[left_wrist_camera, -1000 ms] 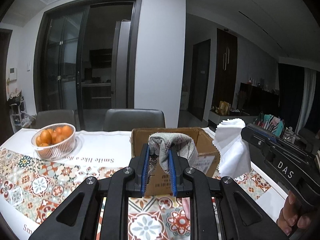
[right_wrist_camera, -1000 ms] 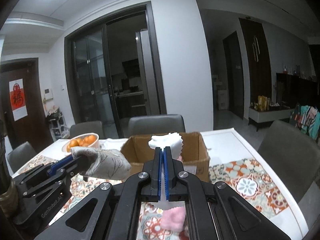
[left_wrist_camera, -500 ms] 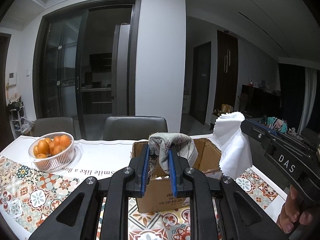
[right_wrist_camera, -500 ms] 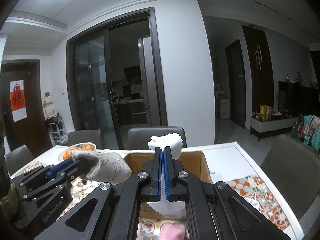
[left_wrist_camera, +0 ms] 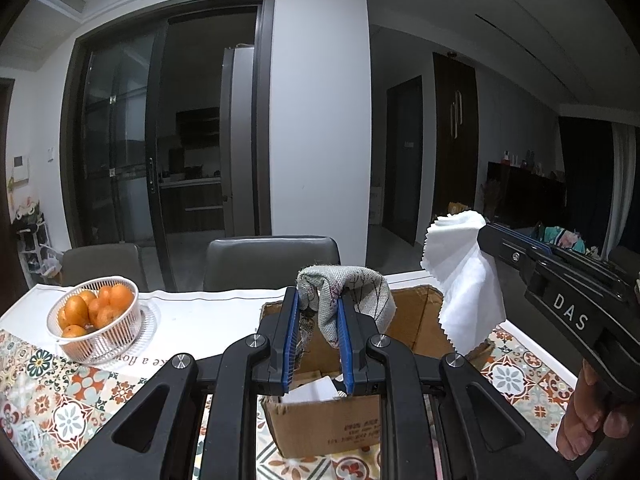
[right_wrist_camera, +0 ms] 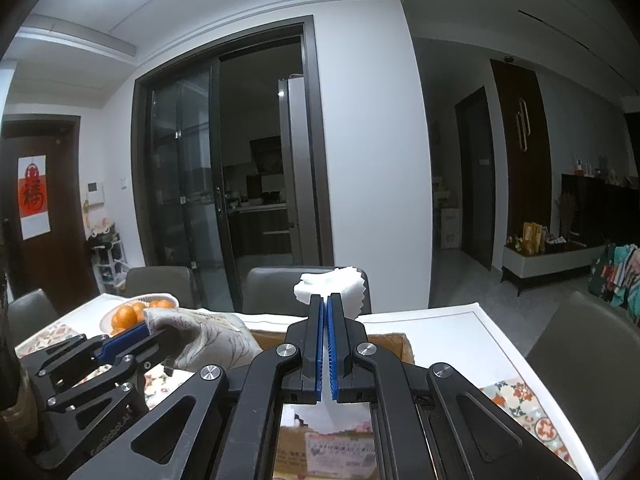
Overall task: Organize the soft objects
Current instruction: 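Lift the grey slipper and white cloth and carry both over the box, then open both tools to drop the slipper and cloth into the box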
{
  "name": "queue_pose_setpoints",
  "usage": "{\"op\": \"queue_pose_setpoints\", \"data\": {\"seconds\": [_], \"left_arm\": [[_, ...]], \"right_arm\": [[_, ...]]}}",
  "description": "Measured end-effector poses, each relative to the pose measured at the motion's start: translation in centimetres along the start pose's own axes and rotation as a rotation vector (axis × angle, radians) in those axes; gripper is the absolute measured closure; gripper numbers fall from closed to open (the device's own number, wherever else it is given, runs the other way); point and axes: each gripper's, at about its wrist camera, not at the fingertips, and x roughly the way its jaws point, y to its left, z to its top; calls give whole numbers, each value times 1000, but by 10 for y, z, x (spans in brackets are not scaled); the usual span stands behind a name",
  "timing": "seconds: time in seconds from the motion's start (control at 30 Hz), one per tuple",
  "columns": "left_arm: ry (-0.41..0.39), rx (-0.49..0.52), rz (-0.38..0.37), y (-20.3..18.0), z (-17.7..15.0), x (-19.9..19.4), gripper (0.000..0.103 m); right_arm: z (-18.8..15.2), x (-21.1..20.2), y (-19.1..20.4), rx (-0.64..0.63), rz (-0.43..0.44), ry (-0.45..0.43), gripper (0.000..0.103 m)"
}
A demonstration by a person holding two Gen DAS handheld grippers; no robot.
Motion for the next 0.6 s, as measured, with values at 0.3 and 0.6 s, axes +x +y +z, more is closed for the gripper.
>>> {"op": "queue_pose_setpoints", "data": {"seconds": [0.3,0.6], "left_arm": [[53,10,18,-7,-8,35,84],[147,42,27,-14,-26,67,84]], "right_arm": [[-8,39,-13,1,-12,55,100],[-32,64,-27,9,-24,160,100]]}}
